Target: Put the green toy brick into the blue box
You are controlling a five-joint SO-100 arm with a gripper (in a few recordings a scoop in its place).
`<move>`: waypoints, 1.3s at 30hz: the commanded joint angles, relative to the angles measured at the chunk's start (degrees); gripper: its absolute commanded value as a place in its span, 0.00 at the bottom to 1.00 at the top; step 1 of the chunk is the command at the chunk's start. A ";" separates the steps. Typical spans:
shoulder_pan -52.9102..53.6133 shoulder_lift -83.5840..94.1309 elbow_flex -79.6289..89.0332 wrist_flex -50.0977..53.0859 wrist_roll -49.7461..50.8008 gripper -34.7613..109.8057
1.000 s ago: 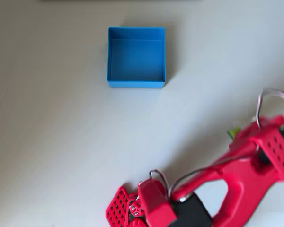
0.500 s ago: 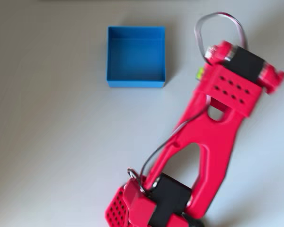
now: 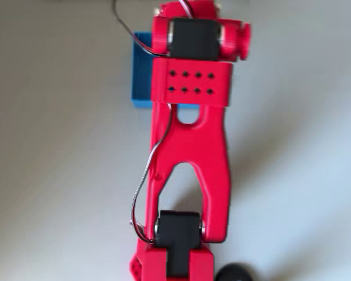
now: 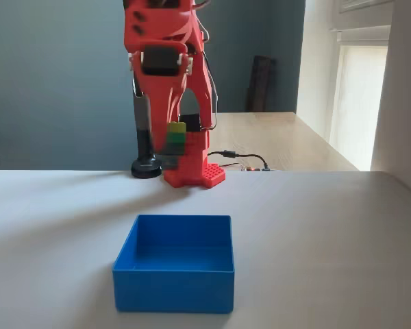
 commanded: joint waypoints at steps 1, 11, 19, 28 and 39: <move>-1.14 1.14 3.08 -2.99 -0.18 0.24; -0.35 -8.26 6.42 -6.15 -0.97 0.24; -0.62 -10.99 7.38 -7.47 -1.49 0.24; -0.62 -10.99 9.05 -7.47 -1.67 0.37; -0.35 -10.99 6.94 -5.80 -2.64 0.43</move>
